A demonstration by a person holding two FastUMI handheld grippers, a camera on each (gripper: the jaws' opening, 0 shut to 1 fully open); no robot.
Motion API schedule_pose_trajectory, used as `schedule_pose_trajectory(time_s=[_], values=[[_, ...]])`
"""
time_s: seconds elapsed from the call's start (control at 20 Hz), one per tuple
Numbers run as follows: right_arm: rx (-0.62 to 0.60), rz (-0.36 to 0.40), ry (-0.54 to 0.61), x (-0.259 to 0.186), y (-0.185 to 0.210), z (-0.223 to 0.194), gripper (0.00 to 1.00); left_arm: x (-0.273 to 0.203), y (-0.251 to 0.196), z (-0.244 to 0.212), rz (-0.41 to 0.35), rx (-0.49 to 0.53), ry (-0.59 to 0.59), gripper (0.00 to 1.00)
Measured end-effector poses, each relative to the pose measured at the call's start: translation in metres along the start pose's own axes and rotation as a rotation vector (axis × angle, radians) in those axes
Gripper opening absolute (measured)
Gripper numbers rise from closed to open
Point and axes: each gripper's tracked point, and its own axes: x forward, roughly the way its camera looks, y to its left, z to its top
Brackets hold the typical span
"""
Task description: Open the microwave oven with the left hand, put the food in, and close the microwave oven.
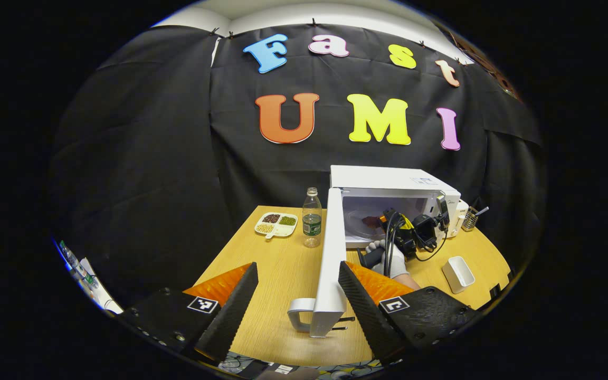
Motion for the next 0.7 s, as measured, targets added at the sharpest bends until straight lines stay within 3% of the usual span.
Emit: schedule_pose_trajectory(time_s=[0.3,0.35,0.4,0.5,0.6,0.7], values=[[-0.155,-0.056,0.005,0.000,-0.014,-0.002,0.32,-0.006,-0.009,-0.002,-0.018,0.019,0.004,0.95],[-0.192,-0.075,0.005,0.000,-0.019,-0.002,0.24,-0.005,-0.010,-0.003,-0.017,0.021,0.006,0.96],[-0.220,-0.072,0.001,-0.006,-0.016,-0.002,0.40,-0.006,-0.009,-0.003,-0.017,0.022,0.006,0.96],[-0.275,-0.078,-0.017,-0.008,-0.018,0.005,0.41,-0.007,-0.012,-0.002,-0.024,0.016,0.006,0.96],[-0.335,-0.093,-0.034,-0.015,-0.020,0.014,0.77,-0.007,-0.013,0.000,-0.023,0.019,0.002,0.95],[-0.360,-0.090,-0.036,-0.018,-0.021,0.020,0.84,-0.008,-0.014,0.002,-0.024,0.013,-0.008,0.95]])
